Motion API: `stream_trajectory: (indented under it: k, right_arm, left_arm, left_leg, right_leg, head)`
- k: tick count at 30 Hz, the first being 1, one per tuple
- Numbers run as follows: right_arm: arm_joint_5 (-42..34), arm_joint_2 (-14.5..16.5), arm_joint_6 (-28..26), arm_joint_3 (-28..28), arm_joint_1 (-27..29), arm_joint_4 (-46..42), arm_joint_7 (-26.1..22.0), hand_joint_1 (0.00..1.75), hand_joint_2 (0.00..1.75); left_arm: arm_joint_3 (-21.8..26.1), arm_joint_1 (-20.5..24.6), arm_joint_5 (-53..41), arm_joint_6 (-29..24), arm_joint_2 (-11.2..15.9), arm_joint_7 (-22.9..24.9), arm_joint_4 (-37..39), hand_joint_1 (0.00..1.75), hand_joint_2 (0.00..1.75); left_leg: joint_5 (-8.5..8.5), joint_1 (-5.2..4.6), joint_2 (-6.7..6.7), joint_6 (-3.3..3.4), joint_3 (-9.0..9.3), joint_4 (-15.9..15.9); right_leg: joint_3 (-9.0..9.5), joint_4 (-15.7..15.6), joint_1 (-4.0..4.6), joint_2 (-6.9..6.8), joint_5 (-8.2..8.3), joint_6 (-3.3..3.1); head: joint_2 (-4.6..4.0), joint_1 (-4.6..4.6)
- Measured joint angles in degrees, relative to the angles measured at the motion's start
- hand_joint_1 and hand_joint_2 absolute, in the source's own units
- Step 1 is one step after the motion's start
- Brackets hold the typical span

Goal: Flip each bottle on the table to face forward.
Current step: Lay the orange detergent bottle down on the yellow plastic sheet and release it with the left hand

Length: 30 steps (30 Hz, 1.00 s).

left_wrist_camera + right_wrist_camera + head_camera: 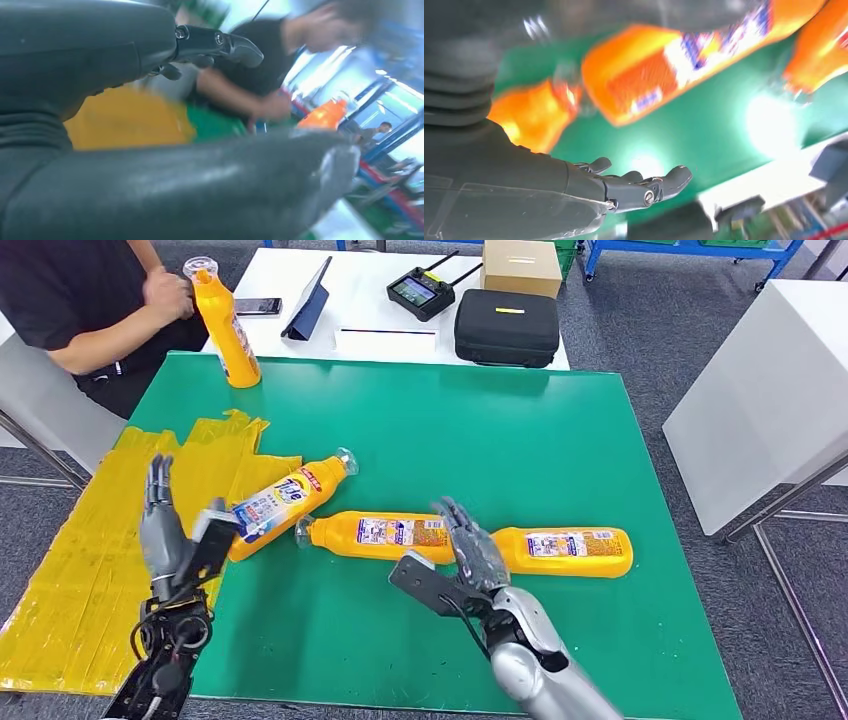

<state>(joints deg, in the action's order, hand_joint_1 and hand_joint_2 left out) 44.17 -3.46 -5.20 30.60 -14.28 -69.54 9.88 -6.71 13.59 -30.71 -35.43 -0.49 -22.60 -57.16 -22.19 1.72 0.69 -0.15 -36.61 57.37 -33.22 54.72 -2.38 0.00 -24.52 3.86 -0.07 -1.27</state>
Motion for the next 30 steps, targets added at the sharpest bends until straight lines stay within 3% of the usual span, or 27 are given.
stream_trajectory:
  k: [2, 8, 17, 23, 30]
  right_arm:
    - [3.24, 0.53, -0.19, 0.02, -2.13, 2.56, 0.30, 0.00, 1.75]
    - [7.64, 3.67, 0.38, 0.17, -7.89, 9.92, 0.69, 0.00, 1.75]
    - [8.67, 5.30, 1.04, 0.21, -10.09, 13.17, 0.81, 0.00, 1.75]
    - [9.19, 10.00, 1.59, 0.50, -14.13, 23.07, -0.11, 0.00, 1.75]
    - [10.05, 11.03, 3.60, 0.62, -14.92, 25.74, -0.20, 0.00, 1.75]
  left_arm:
    - [-0.76, -0.74, 7.99, 2.28, -0.29, -0.60, -3.36, 0.00, 0.00]
    - [-3.14, -2.02, 18.86, 7.01, -0.46, -1.48, -10.41, 0.00, 0.00]
    - [-4.20, -2.13, 20.86, 7.55, -0.44, -2.22, -11.88, 0.00, 0.00]
    - [-6.85, -2.02, 23.92, 7.36, 0.22, -3.94, -13.01, 0.00, 0.00]
    - [-7.62, -1.91, 25.13, 7.29, 0.51, -4.06, -13.05, 0.00, 0.00]
  left_leg:
    - [0.01, 0.00, 0.00, 0.00, 0.00, 0.00]
    - [0.03, 0.00, -0.01, 0.01, 0.00, 0.00]
    - [0.03, 0.01, 0.00, 0.01, 0.01, 0.00]
    - [0.03, 0.00, -0.01, 0.00, 0.00, 0.00]
    - [0.03, 0.01, -0.02, 0.00, 0.00, 0.00]
  right_leg:
    - [0.01, 0.00, 0.00, -0.01, 0.00, 0.00]
    - [0.03, 0.02, 0.01, -0.01, 0.01, 0.01]
    - [0.02, 0.02, 0.01, -0.02, 0.01, 0.01]
    - [0.01, 0.02, 0.00, -0.03, 0.01, 0.01]
    - [0.00, 0.02, 0.01, -0.02, 0.01, 0.01]
  head:
    - [0.00, 0.00]
    - [0.00, -0.01]
    - [0.00, -0.01]
    - [0.00, 0.01]
    - [0.00, 0.00]
